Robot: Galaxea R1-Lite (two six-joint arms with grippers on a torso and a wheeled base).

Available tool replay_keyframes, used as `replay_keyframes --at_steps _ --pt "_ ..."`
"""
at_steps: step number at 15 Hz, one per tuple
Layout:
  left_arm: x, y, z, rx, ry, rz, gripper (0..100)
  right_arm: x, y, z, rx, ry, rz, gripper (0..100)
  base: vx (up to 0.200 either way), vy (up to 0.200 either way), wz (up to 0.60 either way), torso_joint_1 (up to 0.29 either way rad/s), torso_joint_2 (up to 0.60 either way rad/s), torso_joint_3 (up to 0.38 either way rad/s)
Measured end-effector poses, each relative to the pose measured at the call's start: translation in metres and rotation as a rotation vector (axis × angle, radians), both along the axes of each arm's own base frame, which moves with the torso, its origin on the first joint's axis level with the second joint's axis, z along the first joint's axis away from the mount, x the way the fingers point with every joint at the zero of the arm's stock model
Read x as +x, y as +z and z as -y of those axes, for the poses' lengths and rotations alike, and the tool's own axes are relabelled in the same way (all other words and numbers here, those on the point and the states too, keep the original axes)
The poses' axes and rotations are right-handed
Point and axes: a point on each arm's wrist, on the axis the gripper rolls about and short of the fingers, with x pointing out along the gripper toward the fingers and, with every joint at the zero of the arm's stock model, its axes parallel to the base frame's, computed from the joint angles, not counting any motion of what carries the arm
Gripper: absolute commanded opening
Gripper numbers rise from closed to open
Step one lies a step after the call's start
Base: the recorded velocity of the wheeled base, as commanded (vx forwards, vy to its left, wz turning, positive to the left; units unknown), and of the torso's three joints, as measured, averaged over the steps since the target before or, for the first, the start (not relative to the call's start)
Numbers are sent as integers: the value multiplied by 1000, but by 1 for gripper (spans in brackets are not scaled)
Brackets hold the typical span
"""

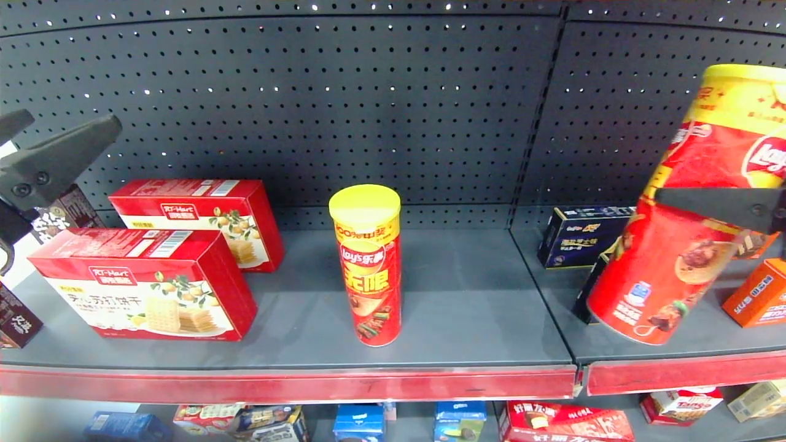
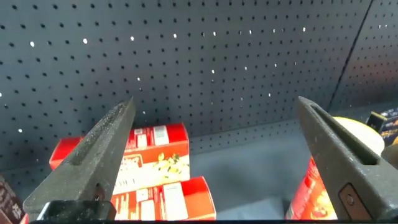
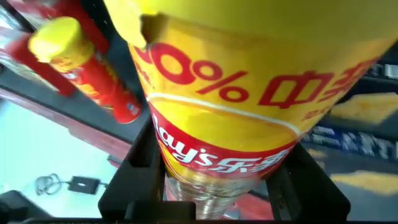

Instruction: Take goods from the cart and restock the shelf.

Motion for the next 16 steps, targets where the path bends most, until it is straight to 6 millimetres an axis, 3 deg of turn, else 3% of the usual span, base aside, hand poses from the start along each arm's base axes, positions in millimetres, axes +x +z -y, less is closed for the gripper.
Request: replay_keyframes --at_steps 5,7,12,16 --pt "1 -1 0 1 -3 -4 100 62 -3 -44 32 35 95 0 0 0 0 0 0 0" --pt "1 -1 0 1 -3 -5 100 69 -7 -60 -22 80 13 0 0 0 0 0 0 0" --pt "0 -1 0 -2 -3 -3 100 99 0 -91 -86 124 56 0 0 0 0 0 0 0" --pt "-1 -2 0 -1 -6 -6 100 124 -8 -107 -96 119 47 0 0 0 0 0 0 0"
